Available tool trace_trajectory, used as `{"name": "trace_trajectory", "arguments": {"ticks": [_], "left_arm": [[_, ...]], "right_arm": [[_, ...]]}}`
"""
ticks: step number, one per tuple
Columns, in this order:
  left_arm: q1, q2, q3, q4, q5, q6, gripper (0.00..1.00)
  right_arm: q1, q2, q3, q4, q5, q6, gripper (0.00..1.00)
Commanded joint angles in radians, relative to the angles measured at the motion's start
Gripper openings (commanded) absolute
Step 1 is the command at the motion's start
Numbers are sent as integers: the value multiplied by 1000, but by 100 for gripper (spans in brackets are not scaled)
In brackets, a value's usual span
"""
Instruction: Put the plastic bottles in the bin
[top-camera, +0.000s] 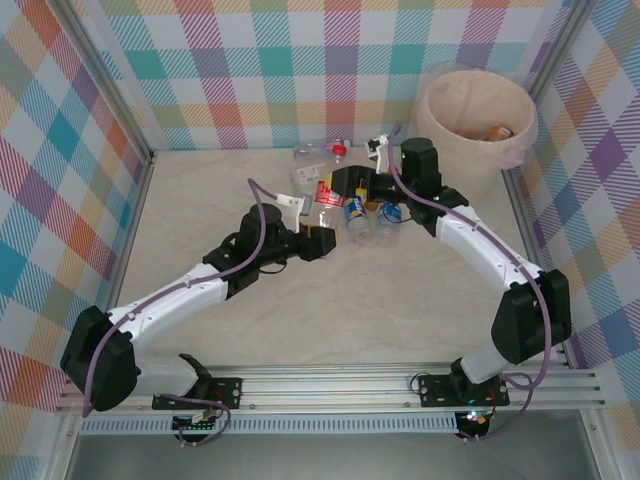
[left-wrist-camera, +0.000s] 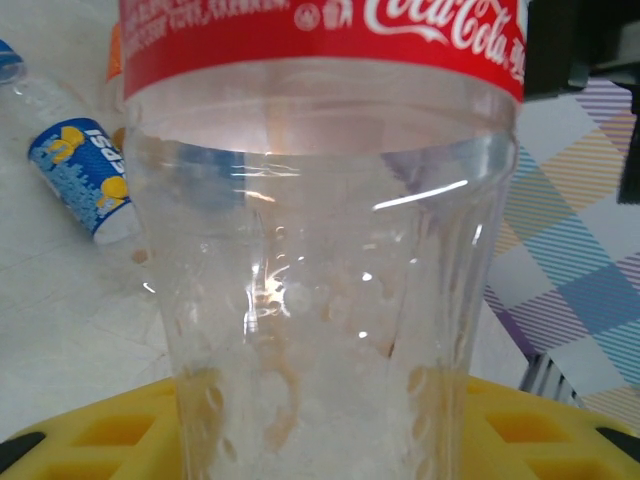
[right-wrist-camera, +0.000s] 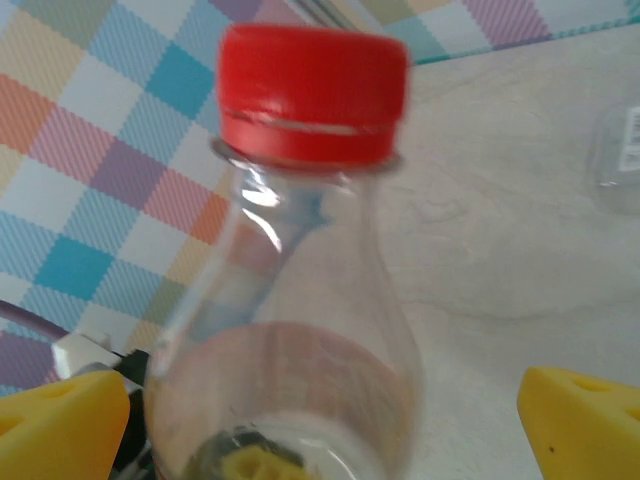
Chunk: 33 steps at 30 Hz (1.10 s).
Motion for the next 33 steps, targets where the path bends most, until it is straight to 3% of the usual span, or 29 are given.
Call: {"name": "trace_trajectory", "arguments": {"ticks": [1,11,22,24,27,28,31,33], "left_arm": [[2,-5,-4,66,49,14,46],[3,36,14,84,74,6,46],[2,51,30,38,50,14,49],[2,46,32,24,35,17,60],[2,41,39,1,16,18,89],[3,38,36,3,16,18,94],[3,15,9,35,16,22,100],[3,-9,-10,33,-68,6,100]], "right_arm": [[8,9,5,140,-99,42,100],[12,31,16,73,-108,30,92],[14,34,60,-30,-65,-29,58],[14,18,62,-50,-21,-48,55],[11,-10,88,-133,79,-100,54],[9,-18,109,-179,124,-125,54],[-12,-46,158,-289,260,-178,53],[-46,-64,193,-344,341,-201,52]]}}
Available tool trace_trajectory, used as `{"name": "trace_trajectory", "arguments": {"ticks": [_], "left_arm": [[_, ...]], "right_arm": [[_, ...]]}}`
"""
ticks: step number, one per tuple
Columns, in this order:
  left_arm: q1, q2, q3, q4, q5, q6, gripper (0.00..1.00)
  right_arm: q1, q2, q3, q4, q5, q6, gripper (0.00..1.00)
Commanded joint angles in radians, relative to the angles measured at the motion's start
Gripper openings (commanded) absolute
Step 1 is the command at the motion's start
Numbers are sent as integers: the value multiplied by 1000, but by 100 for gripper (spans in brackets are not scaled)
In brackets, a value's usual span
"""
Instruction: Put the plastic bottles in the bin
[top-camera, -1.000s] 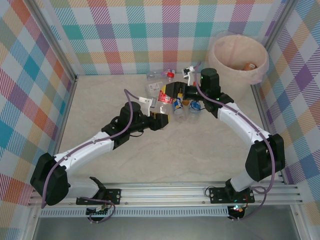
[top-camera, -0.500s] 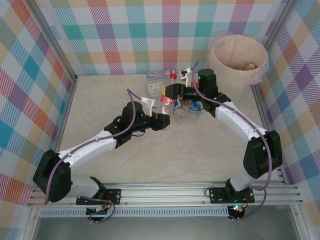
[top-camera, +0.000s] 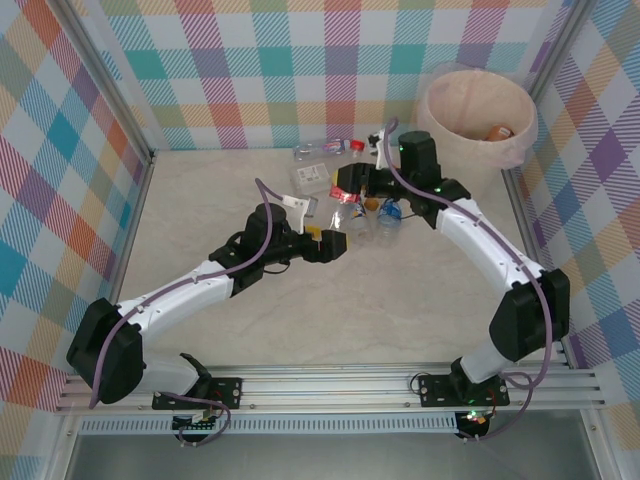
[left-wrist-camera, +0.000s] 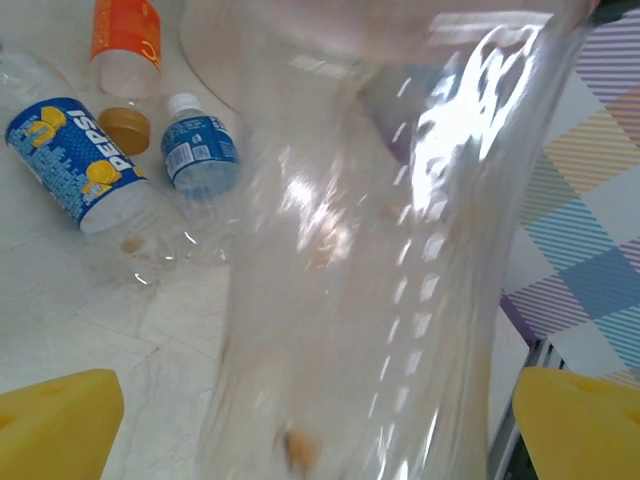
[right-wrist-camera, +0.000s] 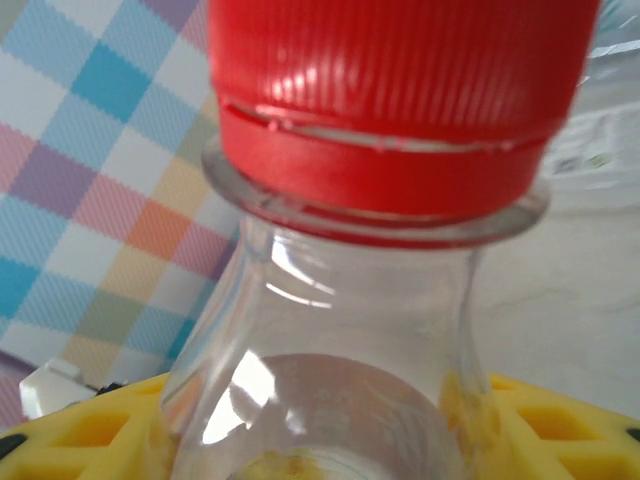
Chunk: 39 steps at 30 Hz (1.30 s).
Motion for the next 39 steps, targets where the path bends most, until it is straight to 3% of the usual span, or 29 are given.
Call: {"name": "trace_trajectory", "arguments": {"ticks": [1,7,12,17,25,35,39], "left_arm": [[4,-66,-24,17,-120,-11,100],[4,-135,-73,-51,-451,-65,100],[10,-167,-123,-72,-573,-128,100],[15,-170,-148,-81,-611,-165,100],[18,-153,-145,-89,-623,-193,100],[22,-157,-161,-97,-623,-205,100],[24,-157,-162,-105,-623,-207,100]], "right_arm": [[-54,-71,83,-131,183,-85,52],[-146,-87,192,-209,328,-184,52],[-178,-87,269,-211,467,-308,53],[-230,-52,369,-179,522,-360,53],[-322,135,697,-239,585,-378,52],[-355,489,1092,-281,1029,-647,53],[-375,581,1175,-289,1112,-702,53]]}}
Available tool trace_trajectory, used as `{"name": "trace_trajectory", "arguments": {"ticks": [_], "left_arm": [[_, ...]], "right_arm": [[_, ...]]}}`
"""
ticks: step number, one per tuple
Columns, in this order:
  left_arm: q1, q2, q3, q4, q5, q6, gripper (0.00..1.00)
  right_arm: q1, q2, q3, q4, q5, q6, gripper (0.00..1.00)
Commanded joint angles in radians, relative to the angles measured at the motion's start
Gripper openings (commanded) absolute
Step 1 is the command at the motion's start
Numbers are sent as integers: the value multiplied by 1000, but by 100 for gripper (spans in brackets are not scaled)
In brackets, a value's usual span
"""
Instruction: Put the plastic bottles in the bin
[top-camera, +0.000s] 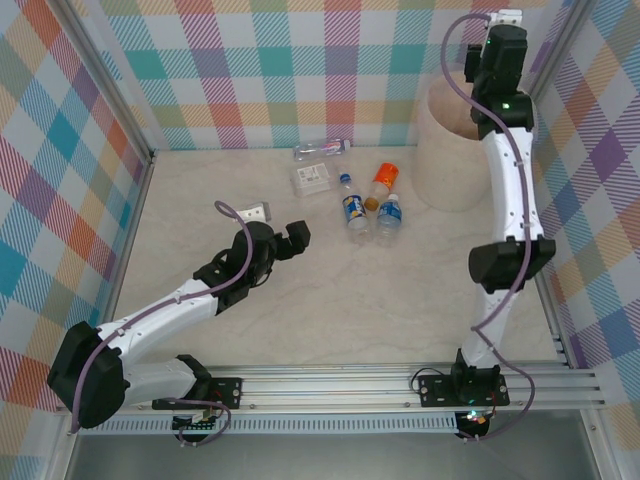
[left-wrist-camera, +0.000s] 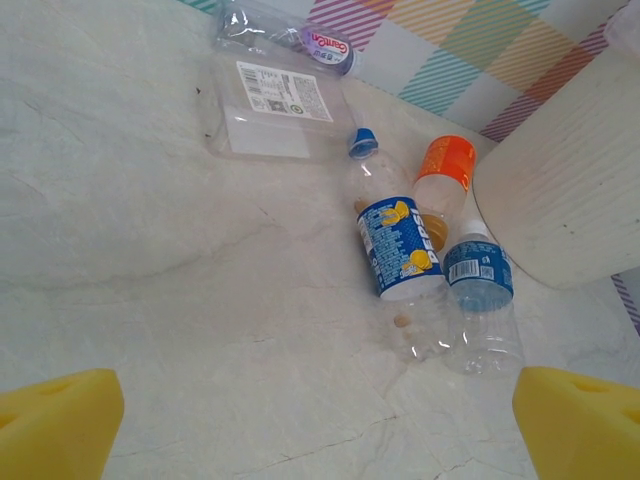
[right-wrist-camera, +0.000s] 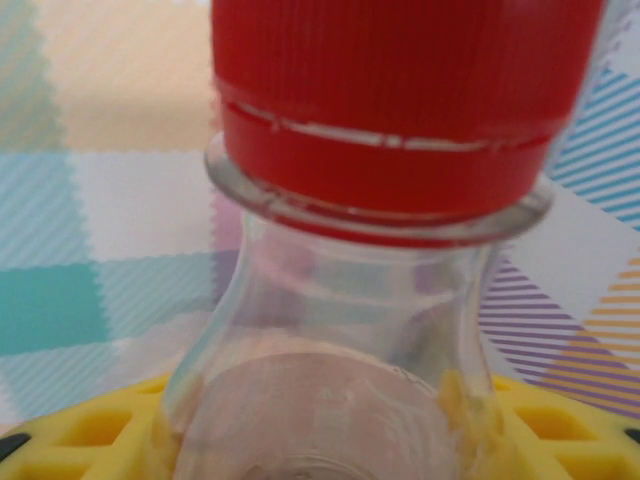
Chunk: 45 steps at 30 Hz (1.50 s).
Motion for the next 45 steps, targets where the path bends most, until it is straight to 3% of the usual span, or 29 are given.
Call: {"name": "trace_trajectory", "arguments": {"ticks": [1,9,17,27,38,45], "left_arm": [[13,-6,-9,-19,-20,-11,100],[17,28,9,-21,6,-17,100],[19,62,29,-27,19,-21,100],[19,134,64,-19,74,-42,100],[19,133,49,-16,66,-60,100],[20,145,52,-25,60,-61,100]], "right_arm": [[-21,40,57,-29,134,-82,53],[-34,50,-157,121,159,-117,54],[-86,121,-130,103,148,-111,57],[-105,178,-30,-61,95,-24,81],[-105,53,-37,-176,-123,146,89],[-103,-67,-142,-192,-279,255,93]]}}
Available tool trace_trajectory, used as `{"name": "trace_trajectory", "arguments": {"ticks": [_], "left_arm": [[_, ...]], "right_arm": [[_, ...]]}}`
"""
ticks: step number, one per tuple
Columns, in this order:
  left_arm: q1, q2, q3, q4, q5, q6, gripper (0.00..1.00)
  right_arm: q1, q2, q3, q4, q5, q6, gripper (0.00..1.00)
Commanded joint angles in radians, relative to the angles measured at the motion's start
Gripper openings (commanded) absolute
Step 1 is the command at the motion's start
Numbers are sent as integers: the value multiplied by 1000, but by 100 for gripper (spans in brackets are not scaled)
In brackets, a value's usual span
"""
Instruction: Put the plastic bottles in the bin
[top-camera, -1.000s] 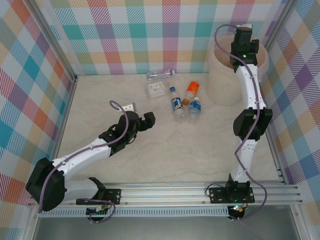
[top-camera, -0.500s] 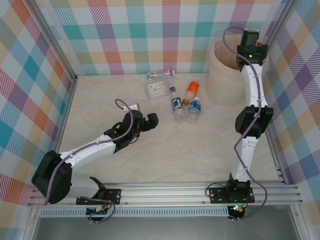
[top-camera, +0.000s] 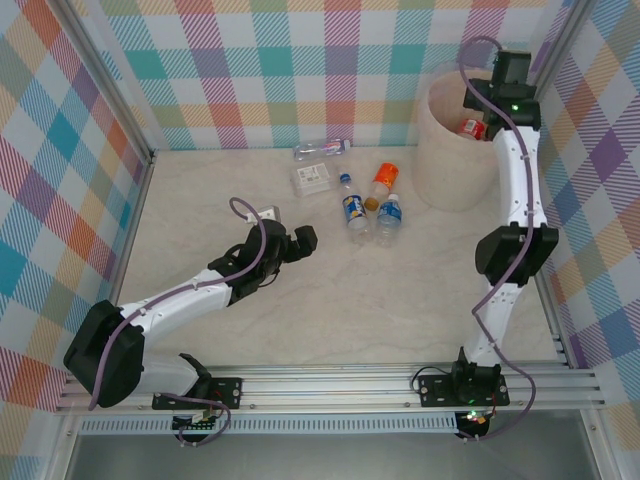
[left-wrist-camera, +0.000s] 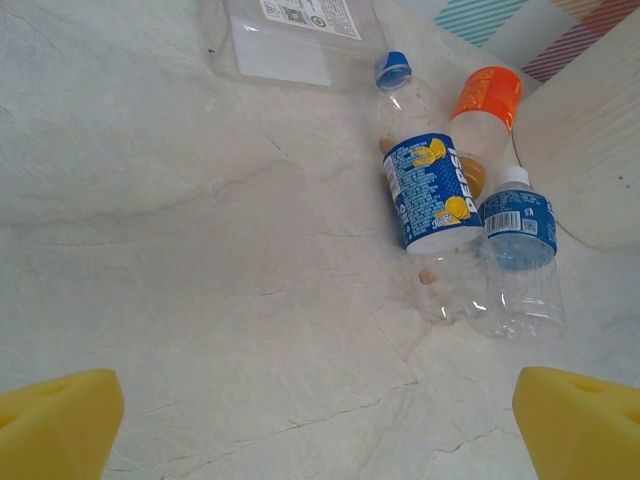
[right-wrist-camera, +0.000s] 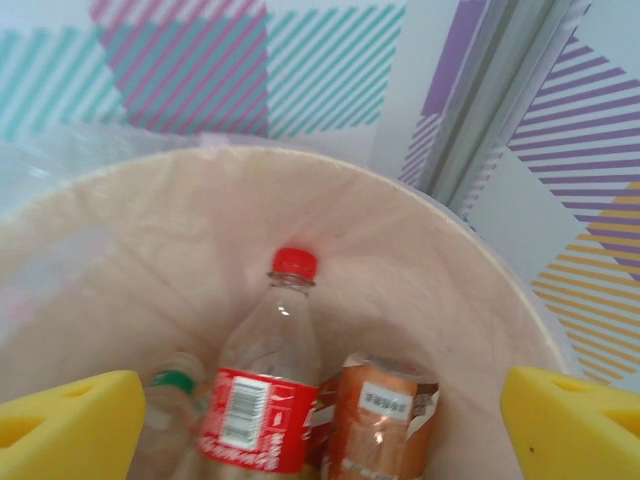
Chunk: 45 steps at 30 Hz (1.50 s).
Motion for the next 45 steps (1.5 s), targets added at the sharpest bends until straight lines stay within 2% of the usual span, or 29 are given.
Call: {"name": "trace_trajectory", "arguments": {"ticks": [1,9,19,22,27,30,32,38,42,45], "left_arm": [[14,12,22,-9,-5,-12,100],[20,24,20,-19,-14,-45,100],[38,22,19,-68,-38,-108,100],[42,28,29,-81,-33,-118,100],[45,32,44,-121,-80,-161,100],[46,38,64,-193,-134,-223,100],[48,41,69,-211,-146,-235,100],[48,41,77,-247,-168,-239,100],[49,47,75,-247,-166,-245,100],[49,57,84,-256,-161,-244,100]], "right_arm": [[3,-93,-53,-16,-127,98,94],[12,-257,-262,28,-444,253,100],[83,-523,-687,222,-665,378,100],[145,-587,-798,243,-623,367,100],[268,-634,-897,175,-476,313,100],[318,-655,-1010,211,-419,362,100],[330,-662,-1105,274,-429,414,100],[367,-573,-1200,274,-362,501,99],[385,-505,-1262,349,-301,565,97],[390,-428,-1252,364,-290,592,95]]}}
